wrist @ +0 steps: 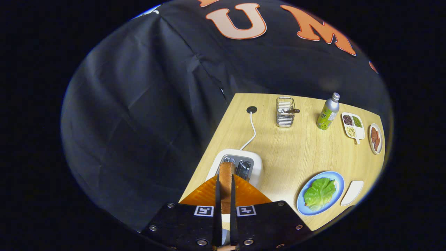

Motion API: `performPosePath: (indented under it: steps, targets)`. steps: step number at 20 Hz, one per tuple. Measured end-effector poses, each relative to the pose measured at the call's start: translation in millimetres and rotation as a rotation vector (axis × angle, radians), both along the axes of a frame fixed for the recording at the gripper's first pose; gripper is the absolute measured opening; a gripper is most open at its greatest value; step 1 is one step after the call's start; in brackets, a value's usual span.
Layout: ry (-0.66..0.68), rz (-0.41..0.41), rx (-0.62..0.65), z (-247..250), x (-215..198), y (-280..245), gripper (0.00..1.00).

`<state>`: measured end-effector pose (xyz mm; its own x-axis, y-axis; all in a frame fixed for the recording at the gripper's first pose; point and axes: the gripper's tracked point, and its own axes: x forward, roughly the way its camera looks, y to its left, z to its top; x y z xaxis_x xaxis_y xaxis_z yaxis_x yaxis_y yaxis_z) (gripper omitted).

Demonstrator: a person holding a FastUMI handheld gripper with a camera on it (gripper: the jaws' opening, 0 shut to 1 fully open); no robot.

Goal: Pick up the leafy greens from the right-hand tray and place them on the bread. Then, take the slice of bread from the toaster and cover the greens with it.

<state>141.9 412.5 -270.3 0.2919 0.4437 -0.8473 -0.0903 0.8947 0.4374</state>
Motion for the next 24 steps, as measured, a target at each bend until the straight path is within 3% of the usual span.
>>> performPosePath:
  steps: [8,24]
  targets:
    - [-0.078,-0.049,0.055,29,-9,-66,0.09]
    - [0.001,-0.172,0.15,-37,-46,-178,0.09]
